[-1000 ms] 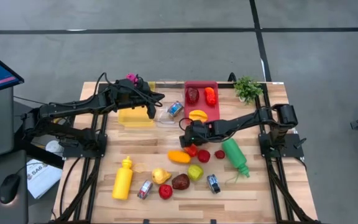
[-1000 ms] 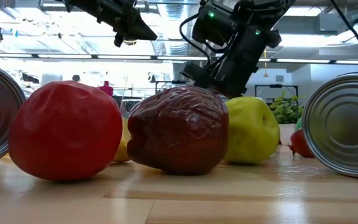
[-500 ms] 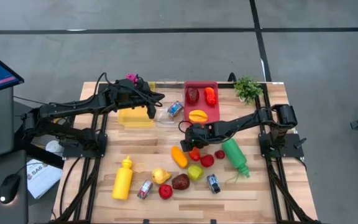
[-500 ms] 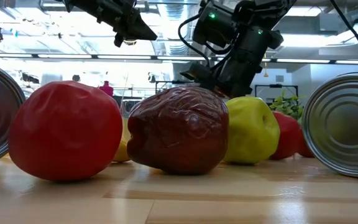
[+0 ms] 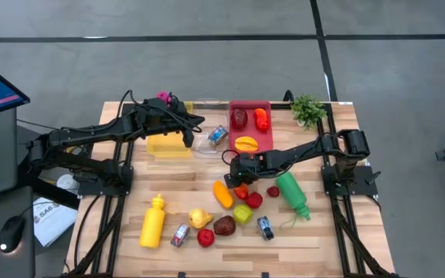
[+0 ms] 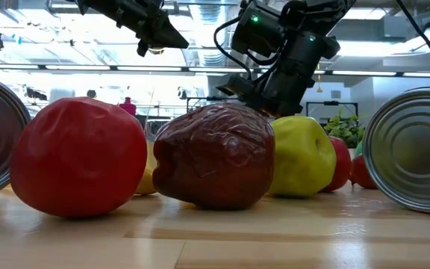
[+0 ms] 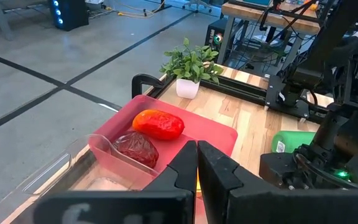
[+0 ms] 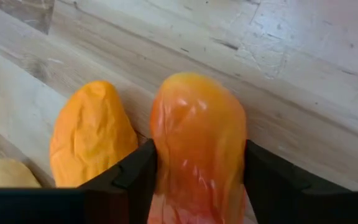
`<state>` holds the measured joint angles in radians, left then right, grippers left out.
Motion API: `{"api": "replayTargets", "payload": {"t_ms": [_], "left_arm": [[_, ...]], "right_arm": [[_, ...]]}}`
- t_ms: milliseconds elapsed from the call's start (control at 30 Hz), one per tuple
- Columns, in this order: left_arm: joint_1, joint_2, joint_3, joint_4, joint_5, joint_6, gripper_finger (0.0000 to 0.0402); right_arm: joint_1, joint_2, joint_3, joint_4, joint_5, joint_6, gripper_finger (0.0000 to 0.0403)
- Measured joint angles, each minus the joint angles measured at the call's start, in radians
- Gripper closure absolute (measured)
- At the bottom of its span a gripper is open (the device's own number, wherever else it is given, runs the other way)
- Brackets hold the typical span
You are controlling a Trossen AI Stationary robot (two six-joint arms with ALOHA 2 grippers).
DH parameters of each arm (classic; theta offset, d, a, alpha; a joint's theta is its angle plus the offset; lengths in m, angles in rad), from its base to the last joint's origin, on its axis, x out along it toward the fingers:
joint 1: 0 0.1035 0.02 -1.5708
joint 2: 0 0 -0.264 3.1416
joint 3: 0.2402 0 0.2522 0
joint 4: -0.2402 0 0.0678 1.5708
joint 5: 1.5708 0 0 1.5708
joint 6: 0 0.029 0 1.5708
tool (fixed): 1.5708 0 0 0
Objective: Pick & Place Food Item
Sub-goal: Put the orange mango into the pink bin
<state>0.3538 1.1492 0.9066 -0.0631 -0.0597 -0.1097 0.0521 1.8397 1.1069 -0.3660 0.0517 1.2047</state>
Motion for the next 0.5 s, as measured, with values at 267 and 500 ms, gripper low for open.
{"api": "replayTargets", "payload": {"t_ms": [267,500], "left_arm": [[0.000,0.000,0.000,-0.001,0.000,0.000,0.0401],[0.000,0.000,0.000,-0.001,0.000,0.000,0.0401]], "right_arm": [[0.000,-0.014,0.000,0.001,0.001,-0.007,0.0211],[-0.014,-0.102,0.001,0.000,0.037,-0.040,0.0219]]}}
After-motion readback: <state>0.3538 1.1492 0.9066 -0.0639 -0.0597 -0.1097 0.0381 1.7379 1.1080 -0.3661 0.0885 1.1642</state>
